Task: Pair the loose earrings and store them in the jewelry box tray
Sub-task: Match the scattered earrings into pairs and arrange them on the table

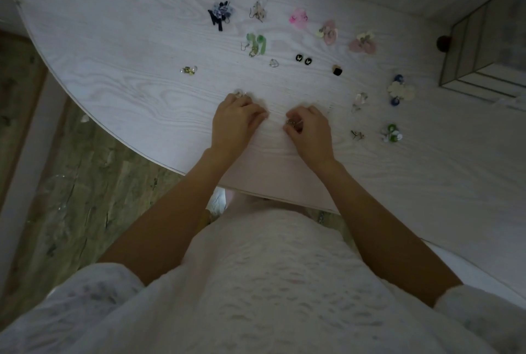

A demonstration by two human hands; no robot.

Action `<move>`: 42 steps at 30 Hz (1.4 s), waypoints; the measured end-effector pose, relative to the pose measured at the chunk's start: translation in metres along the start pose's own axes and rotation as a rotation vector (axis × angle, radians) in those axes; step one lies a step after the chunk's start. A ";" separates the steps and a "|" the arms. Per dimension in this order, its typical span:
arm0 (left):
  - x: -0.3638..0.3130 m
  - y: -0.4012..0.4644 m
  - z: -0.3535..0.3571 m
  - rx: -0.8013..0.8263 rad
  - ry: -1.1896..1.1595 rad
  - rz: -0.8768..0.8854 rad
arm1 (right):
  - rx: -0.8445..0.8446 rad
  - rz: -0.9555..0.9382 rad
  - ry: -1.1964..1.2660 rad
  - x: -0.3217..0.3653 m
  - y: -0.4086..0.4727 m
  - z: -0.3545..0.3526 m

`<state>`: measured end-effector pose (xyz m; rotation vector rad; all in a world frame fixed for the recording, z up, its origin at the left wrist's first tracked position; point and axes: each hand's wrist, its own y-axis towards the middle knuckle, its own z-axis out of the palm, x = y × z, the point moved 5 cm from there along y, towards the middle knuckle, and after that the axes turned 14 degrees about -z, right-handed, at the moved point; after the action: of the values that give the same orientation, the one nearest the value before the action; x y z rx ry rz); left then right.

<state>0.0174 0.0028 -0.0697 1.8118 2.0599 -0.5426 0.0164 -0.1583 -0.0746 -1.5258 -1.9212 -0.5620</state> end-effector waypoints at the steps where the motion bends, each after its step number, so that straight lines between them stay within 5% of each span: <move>1: -0.001 0.000 -0.001 0.009 -0.037 -0.003 | 0.001 -0.003 0.006 0.000 0.000 0.000; 9: 0.039 -0.015 -0.024 -0.071 -0.247 -0.253 | -0.010 -0.030 0.039 0.001 -0.014 0.000; 16: 0.039 -0.005 -0.012 0.114 -0.176 -0.170 | -0.035 -0.039 0.115 0.006 -0.016 0.008; 30: 0.062 -0.010 -0.028 0.021 -0.308 -0.360 | -0.013 -0.048 0.077 0.016 -0.004 0.018; 42: 0.044 -0.011 -0.023 0.079 -0.230 -0.257 | -0.012 -0.147 -0.091 0.036 0.015 0.035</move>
<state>0.0010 0.0507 -0.0704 1.4530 2.1459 -0.8700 0.0187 -0.1058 -0.0753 -1.4481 -2.1153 -0.5777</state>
